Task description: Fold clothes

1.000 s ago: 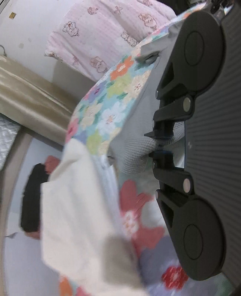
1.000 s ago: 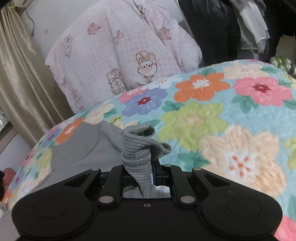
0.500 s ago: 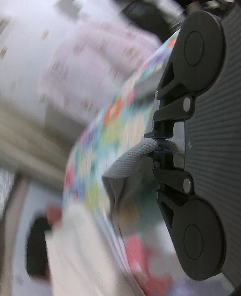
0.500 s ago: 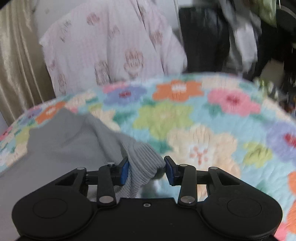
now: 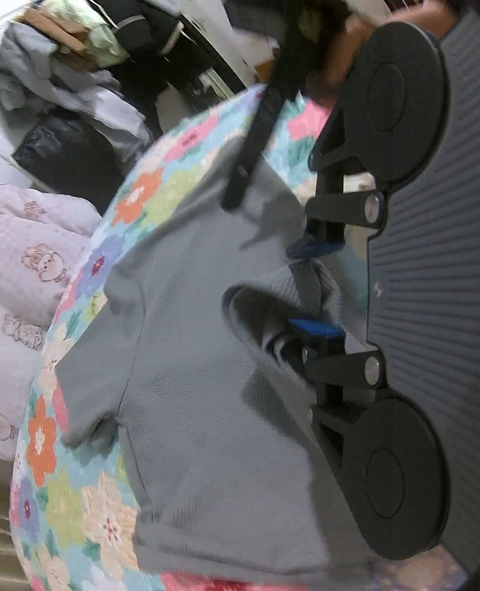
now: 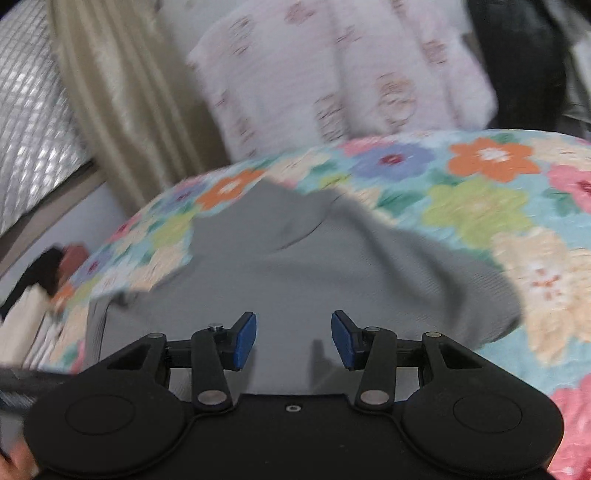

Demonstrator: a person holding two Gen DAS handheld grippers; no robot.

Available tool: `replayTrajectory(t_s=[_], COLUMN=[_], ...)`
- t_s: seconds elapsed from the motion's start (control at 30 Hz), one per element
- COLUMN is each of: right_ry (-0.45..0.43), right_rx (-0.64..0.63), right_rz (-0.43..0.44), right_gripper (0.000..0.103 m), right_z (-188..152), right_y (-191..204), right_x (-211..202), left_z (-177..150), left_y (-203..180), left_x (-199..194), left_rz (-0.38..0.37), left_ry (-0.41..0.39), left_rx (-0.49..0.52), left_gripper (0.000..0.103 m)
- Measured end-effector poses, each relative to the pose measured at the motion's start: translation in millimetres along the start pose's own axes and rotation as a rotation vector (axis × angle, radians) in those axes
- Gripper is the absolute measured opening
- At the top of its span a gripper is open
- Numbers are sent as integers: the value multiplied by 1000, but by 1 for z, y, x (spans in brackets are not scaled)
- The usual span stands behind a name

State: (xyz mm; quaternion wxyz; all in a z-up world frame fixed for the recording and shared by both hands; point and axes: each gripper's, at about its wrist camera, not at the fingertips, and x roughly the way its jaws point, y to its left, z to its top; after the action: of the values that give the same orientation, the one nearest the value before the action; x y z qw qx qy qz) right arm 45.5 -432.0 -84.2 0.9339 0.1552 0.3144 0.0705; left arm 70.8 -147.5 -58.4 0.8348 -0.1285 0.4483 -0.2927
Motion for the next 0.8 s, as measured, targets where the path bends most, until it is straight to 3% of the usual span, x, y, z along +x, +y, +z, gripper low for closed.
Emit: replayTrajectory(t_s=[0.1,0.23,0.37,0.43,0.53,0.6,0.73,0.77,0.8], right_ry=[35,78,118,124,146,162,161,158,160], right_rx=[-50,-128,-261,-351,-415,-404,-396,-404,-417], right_rz=[64,209,319,325,282,223,141,140,150], right_gripper=[51,51,64,69,75,75,75,75,75], right_z=[-3,-6,-16,-24,-31,-34,-36,-35,-35], right_y=[11,35,66,80,87,85,80,80,81], right_x=[7,13,8,6,12,21,32,34,37], left_z=[-6,-19,-39,-41,-34,-26,-12,-10,-8], left_y=[11,39,98,121,136,137,138,138,138], left_x=[-33,-62,-80,-86,-89,-78,-48,-42,-38], left_rz=[6,101,152,118,72,105,184,194,197], left_ry=[-16,-33,-104,-110,-153,-161,-110,-98,-89], left_rx=[15,-7,-226,-300,-316,-270,-184,-167,-148], left_gripper=[58,61,61,61,66,72,74,68,51])
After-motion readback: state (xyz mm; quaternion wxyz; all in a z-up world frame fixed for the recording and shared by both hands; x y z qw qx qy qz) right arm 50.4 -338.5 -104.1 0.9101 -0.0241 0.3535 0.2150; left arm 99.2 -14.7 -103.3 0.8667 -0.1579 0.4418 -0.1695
